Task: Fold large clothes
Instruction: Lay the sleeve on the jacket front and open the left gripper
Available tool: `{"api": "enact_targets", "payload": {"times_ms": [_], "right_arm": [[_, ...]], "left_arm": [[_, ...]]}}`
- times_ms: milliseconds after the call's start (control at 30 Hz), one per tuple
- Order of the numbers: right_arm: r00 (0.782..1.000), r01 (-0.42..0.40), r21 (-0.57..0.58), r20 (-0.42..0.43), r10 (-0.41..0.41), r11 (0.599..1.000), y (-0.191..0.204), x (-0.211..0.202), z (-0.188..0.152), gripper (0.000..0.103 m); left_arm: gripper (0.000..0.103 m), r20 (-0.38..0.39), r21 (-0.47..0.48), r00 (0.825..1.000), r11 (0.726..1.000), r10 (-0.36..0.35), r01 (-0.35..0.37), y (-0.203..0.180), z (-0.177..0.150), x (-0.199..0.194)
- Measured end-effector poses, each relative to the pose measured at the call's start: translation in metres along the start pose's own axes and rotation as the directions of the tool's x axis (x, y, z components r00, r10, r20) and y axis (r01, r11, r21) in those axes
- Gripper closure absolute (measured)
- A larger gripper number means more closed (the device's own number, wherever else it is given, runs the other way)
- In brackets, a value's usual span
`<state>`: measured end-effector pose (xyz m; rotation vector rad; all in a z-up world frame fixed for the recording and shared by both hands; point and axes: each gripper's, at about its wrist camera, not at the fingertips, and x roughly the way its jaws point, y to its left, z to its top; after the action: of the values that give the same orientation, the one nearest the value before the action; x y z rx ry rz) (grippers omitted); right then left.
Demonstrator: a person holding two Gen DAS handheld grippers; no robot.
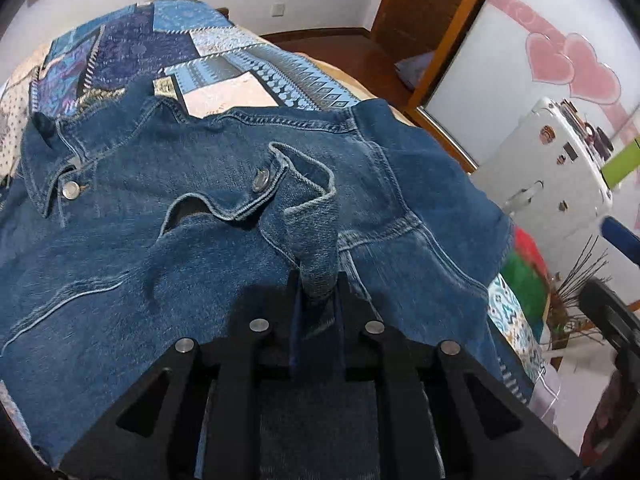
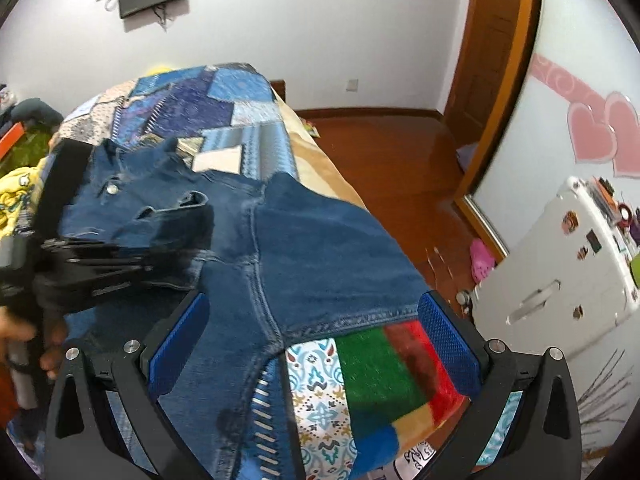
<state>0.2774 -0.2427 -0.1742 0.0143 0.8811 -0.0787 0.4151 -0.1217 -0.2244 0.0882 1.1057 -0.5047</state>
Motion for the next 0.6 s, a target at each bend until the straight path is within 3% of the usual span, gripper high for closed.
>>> {"api": "enact_targets", "payload": {"times_ms": [33,100,200,400,500,600], "right_arm": [[1.000,0.004,0.003,-0.005,-0.004,1.000,-0.001,0.001,-0.001,0.000],[1.000,0.009,0.014,-0.016,-0.008,1.000,-0.005,0.005,-0.003,0.000],[0.999,-0.014,0.043,-0.036,0.016,0.999,-0.013,0.011,-0.003,0.000],[0.998,-0.038,0.090,-0.047,0.042,0.995,-0.032,0.013,0.000,0.000],[0.997,-0.050,0.102,-0.053,0.056,0.993,-0.045,0.017,0.003,0.000],[0.994,-0.070,0.120,-0.079,0.080,0.990,-0.057,0.027,0.003,0.000]], "left_arm": [[0.088,0.007,0.004,1.000,1.000,-0.001,0.001,-0.001,-0.001,-0.007],[0.059,0.028,-0.005,0.999,1.000,-0.027,0.027,0.004,-0.001,-0.015],[0.043,0.096,-0.014,0.994,0.998,-0.054,0.056,0.005,-0.002,-0.039],[0.032,0.171,-0.011,0.983,0.998,0.061,-0.060,0.017,-0.007,-0.083],[0.021,0.195,-0.023,0.966,0.985,0.171,-0.170,0.037,-0.018,-0.093],[0.017,0.206,-0.064,0.946,0.968,0.249,-0.241,0.064,-0.036,-0.101]]}}
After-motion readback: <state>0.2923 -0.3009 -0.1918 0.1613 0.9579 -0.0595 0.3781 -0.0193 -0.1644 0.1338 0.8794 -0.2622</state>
